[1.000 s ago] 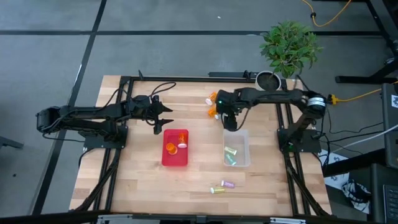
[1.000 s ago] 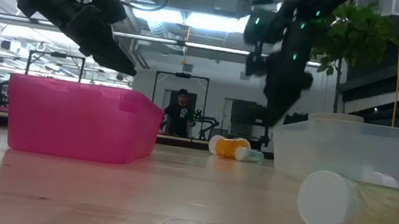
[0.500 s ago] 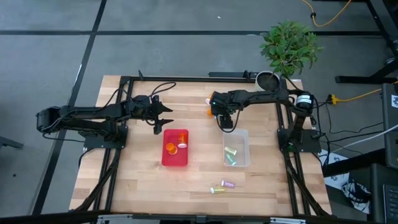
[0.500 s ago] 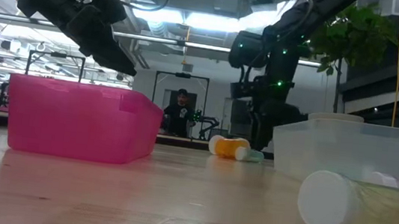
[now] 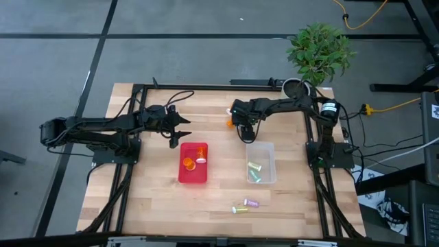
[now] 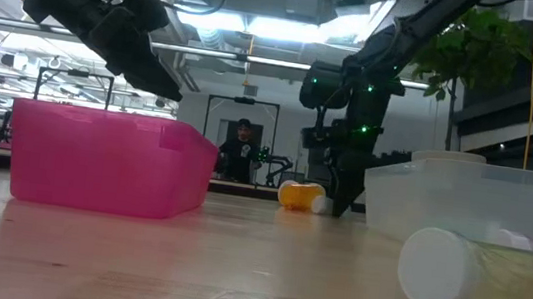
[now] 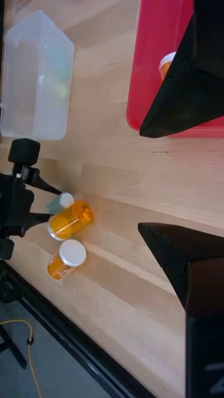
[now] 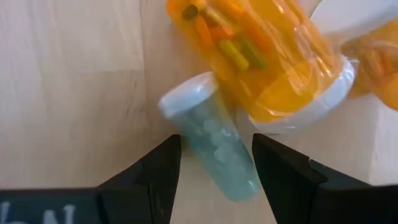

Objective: Pick and place medicine bottles into bin by pill shape (circle, oval)
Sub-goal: Put the small blue pill bottle into the white bin

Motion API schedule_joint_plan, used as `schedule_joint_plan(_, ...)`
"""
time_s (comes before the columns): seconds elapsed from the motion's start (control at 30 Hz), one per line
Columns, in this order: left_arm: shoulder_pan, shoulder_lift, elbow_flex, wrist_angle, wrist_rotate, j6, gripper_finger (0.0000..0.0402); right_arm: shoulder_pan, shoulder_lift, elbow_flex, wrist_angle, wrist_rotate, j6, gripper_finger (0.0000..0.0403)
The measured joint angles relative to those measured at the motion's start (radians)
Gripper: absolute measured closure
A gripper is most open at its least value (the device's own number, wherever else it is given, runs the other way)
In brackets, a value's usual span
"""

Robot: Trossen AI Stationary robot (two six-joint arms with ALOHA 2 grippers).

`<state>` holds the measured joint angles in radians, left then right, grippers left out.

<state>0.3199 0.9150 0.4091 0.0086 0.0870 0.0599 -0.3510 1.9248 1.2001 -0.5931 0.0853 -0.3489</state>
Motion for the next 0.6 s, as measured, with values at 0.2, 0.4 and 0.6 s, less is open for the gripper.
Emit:
schedule_joint_plan(0.2, 0.0, 0.0, 0.0, 0.0, 0.0, 0.002, 0.0172, 0.0, -0.002, -0.001, -0.006, 0.0, 0.005, 0.024)
schedule_joint_plan(0.4, 0.0, 0.0, 0.0, 0.0, 0.0, 0.002, 0.0172, 0.001, -0.002, 0.013, -0.031, 0.0, 0.032, 0.0287)
schedule_joint_plan(0.6, 0.0, 0.0, 0.0, 0.0, 0.0, 0.001, 0.0172, 0.014, -0.003, 0.067, -0.084, 0.0, 0.033, 0.0303)
